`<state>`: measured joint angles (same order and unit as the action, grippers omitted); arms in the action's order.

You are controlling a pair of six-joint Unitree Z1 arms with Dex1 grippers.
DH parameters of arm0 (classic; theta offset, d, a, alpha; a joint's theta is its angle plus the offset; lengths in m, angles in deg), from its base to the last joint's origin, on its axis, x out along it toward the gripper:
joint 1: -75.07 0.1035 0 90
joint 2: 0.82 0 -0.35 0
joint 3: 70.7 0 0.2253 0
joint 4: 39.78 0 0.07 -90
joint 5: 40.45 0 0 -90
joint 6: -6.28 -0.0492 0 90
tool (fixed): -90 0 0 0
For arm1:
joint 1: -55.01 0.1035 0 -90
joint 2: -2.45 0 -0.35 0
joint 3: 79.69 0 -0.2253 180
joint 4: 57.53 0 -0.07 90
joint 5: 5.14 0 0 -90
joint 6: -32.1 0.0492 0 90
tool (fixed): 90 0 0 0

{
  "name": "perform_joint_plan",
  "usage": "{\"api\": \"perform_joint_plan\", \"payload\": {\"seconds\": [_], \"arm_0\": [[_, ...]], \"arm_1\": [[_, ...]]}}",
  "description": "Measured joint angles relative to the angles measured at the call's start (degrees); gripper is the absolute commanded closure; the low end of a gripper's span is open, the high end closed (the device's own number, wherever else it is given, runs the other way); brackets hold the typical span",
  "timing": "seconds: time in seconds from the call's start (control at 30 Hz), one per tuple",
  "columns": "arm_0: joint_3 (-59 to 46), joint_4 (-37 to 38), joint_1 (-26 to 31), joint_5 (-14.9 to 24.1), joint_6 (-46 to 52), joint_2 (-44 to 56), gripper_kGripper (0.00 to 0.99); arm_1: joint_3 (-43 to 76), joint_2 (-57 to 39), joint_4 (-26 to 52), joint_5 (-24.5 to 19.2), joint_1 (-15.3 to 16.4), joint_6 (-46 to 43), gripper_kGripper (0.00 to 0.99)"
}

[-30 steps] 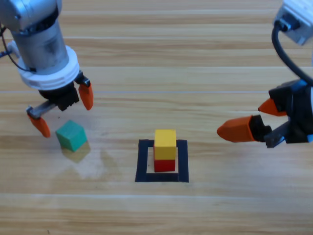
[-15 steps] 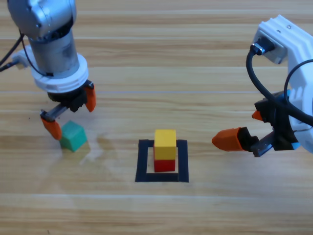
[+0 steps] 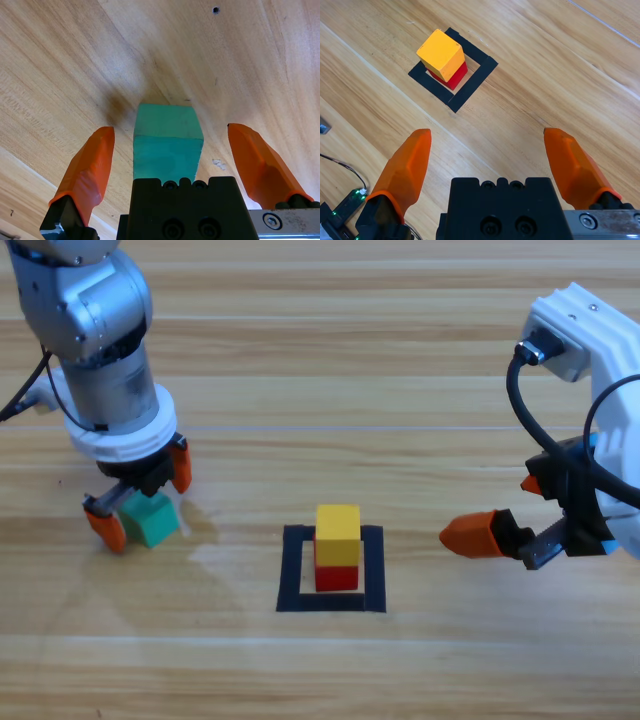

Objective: Stack the blocks in the rectangular block: red at the bottom, yellow in the middle, green on top

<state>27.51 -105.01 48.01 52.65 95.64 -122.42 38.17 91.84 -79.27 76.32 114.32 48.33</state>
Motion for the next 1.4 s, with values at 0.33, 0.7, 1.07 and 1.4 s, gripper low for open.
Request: {"api": "perform_joint_plan", "payload": {"seconds": [0.33, 0.7, 1.07, 1.4], "arm_0": [[-1.86, 1.07, 0.0, -0.69, -1.5, 0.0, 0.39], [8.48, -7.11, 0.04, -0.3, -17.46, -0.33, 0.965], [36.21, -19.48, -1.25, -1.22, -52.41, -3.24, 0.972], [41.31, -24.3, -11.08, -3.05, -66.48, -6.24, 0.99]], "arm_1": [[0.16, 0.0, 0.0, 0.0, 0.0, 0.0, 0.0], [0.35, 0.0, 0.0, -0.03, 0.0, 0.0, 0.0], [0.42, -0.01, 0.0, -0.03, 0.0, 0.0, 0.0], [0.66, -0.03, 0.0, -0.03, 0.0, 0.0, 0.0]]}}
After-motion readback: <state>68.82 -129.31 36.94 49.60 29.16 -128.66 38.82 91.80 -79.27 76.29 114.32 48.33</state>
